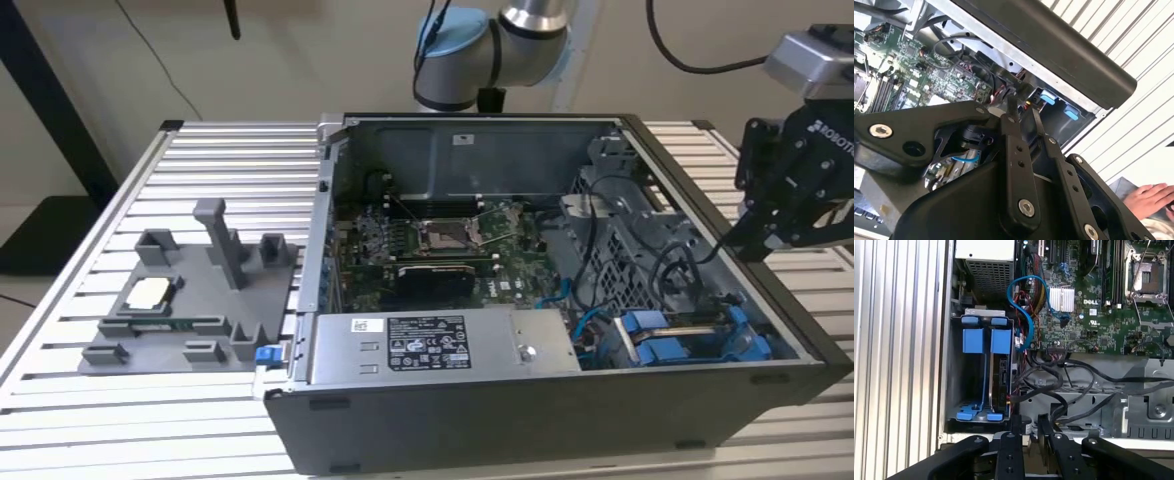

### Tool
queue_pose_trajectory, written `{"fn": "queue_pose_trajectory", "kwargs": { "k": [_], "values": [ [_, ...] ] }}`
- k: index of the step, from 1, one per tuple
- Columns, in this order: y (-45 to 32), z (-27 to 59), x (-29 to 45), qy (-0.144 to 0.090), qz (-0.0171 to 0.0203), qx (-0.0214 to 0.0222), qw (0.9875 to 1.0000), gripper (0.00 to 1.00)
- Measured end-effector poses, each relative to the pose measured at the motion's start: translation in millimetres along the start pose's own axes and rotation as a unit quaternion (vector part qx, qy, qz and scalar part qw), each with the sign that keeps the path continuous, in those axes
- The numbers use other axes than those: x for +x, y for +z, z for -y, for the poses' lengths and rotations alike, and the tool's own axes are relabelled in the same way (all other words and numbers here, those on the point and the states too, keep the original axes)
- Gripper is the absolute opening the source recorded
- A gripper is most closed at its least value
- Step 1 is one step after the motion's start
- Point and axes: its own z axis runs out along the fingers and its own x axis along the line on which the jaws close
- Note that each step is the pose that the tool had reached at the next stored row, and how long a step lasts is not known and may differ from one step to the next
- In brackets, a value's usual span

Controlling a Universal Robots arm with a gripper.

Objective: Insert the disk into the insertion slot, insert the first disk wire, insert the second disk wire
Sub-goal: 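Insert the second disk wire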

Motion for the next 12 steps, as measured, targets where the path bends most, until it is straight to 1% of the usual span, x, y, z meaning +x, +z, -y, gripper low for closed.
{"fn": "queue_pose_trajectory", "kwargs": {
  "k": [6,12],
  "values": [
    [-2.2,1.2,0.0,0.0,0.0,-0.0001,1.0,0.27],
    [-2.7,7.4,0.2,0.0,0.0001,-0.0001,1.0,0.27]
  ]
}}
